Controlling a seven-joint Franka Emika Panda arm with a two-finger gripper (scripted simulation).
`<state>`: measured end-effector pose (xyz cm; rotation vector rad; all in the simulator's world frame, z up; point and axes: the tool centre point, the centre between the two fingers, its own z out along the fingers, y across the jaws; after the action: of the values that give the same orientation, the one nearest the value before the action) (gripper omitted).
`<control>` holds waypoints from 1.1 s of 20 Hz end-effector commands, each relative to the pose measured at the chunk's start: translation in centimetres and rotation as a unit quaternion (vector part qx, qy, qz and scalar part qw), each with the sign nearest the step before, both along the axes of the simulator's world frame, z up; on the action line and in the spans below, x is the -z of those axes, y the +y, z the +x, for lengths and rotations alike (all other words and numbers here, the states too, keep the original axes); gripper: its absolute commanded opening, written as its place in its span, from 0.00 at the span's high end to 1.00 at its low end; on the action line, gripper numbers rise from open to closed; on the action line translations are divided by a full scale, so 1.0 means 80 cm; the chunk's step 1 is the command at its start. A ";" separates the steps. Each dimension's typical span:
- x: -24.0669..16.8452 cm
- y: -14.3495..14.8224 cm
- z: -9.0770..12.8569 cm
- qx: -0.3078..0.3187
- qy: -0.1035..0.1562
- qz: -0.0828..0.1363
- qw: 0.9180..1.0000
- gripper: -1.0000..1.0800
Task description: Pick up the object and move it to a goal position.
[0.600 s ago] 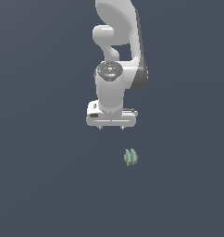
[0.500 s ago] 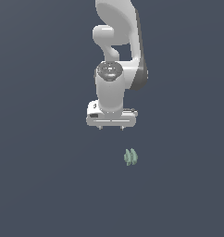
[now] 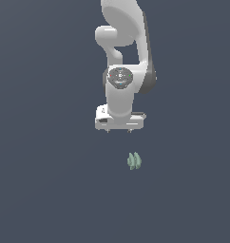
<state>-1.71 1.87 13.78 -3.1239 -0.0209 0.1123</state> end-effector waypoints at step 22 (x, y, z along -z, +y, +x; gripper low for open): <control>0.037 0.059 0.092 -0.047 -0.024 -0.005 0.999 0.04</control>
<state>4.90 6.00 11.19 -3.1339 -0.1525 0.0479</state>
